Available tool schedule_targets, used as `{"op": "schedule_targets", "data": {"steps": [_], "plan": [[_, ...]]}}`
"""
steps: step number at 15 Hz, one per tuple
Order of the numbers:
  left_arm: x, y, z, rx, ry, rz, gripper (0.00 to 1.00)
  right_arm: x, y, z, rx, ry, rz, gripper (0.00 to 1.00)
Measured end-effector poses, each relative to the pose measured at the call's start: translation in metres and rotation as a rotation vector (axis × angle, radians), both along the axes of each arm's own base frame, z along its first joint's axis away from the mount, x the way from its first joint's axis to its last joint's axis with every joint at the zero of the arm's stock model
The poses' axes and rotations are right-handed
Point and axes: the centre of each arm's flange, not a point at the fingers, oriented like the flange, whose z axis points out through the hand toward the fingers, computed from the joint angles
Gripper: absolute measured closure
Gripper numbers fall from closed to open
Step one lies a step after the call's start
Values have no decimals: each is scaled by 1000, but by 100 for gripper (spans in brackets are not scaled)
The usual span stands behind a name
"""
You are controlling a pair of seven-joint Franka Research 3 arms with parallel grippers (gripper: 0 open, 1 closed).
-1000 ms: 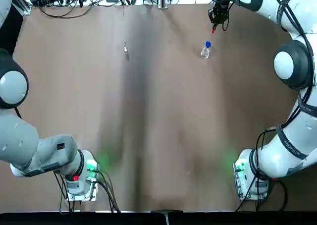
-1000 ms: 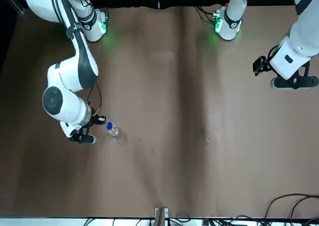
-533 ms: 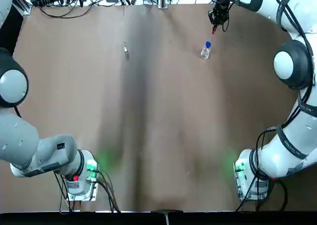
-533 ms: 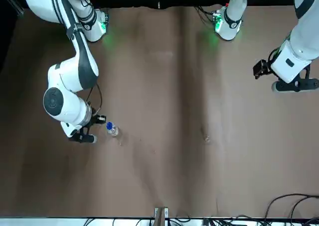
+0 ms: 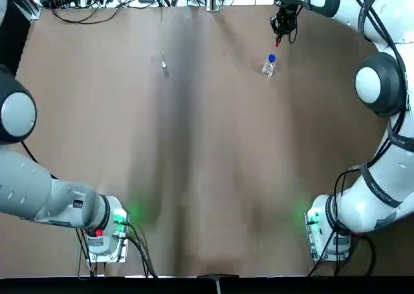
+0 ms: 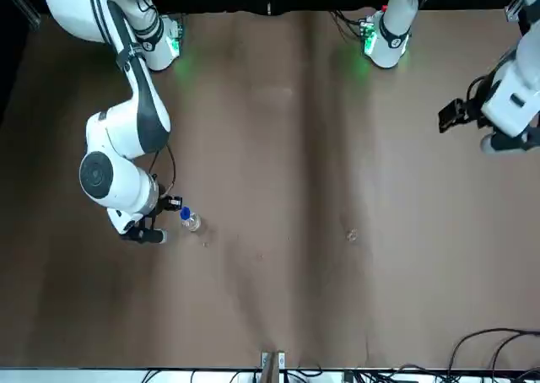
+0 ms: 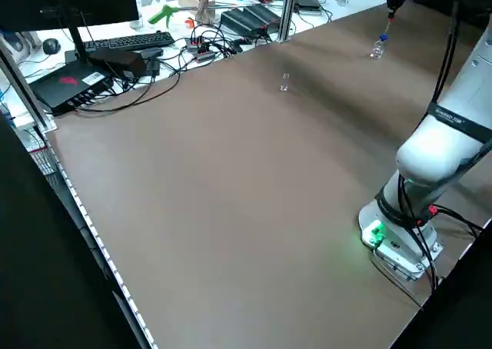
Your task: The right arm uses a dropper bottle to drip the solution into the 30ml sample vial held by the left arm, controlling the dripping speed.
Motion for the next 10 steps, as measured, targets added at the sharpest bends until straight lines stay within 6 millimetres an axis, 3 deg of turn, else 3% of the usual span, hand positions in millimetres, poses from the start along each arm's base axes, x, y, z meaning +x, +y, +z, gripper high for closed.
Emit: {"op": "schedule_targets", "data": {"steps": [4, 10], "plan": [[-14, 3, 3, -10, -15, 1, 0, 1, 0, -10, -6, 7, 1, 96], [-13, -1, -4, -9, -12, -5, 0, 3, 0, -23, -18, 9, 6, 91]]}}
